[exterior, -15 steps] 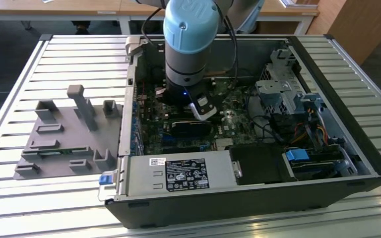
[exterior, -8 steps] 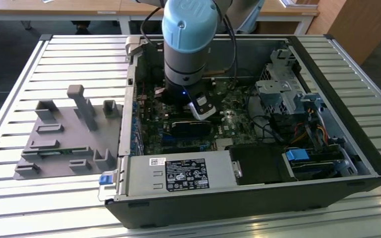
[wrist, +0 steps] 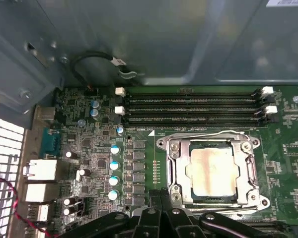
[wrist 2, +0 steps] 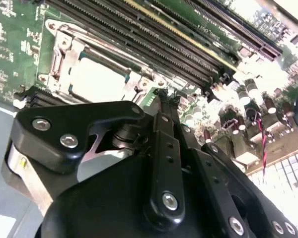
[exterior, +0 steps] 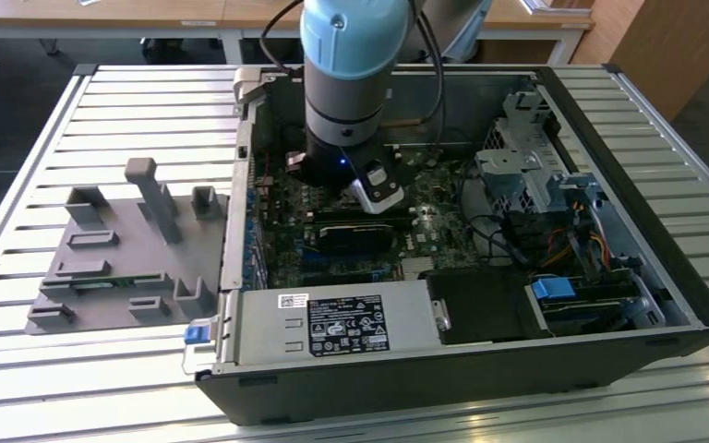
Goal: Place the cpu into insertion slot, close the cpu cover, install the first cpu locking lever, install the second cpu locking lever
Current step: 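Install the second cpu locking lever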
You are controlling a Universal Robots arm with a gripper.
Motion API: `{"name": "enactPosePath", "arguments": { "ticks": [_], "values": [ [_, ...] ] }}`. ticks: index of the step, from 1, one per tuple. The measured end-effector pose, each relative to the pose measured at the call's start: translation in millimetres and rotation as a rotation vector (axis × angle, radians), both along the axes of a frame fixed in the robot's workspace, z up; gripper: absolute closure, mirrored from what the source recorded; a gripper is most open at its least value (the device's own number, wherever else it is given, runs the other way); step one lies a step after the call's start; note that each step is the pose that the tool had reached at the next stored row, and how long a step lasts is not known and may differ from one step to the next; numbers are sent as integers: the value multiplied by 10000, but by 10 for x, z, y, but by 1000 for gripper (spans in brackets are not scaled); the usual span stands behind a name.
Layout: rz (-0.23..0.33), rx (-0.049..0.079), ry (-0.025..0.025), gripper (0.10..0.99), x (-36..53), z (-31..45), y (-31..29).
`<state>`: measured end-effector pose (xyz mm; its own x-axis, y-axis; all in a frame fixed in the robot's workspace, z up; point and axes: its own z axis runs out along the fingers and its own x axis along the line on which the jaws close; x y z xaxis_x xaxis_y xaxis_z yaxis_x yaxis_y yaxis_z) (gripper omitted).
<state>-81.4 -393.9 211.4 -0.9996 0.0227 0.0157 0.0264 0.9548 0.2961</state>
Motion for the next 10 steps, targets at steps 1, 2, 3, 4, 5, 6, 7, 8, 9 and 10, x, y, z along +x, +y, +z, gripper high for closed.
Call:
{"name": "enactPosePath", "arguments": {
  "ticks": [1, 2, 3, 4, 5, 6, 7, 8, 9, 10],
  "values": [
    [0, 0, 0, 980, 0, 18, 0],
    [0, 0, 0, 980, 0, 34, 0],
    [0, 1, 0, 980, 0, 46, 0],
    [0, 0, 0, 980, 0, 53, 0],
    [0, 2, -1, 980, 0, 56, 0],
    [0, 4, -2, 980, 0, 56, 0],
    [0, 4, -2, 980, 0, 56, 0],
    [0, 3, -1, 980, 0, 57, 0],
    [0, 1, -1, 980, 0, 58, 0],
    [0, 1, 0, 980, 0, 58, 0]
  ]
}}
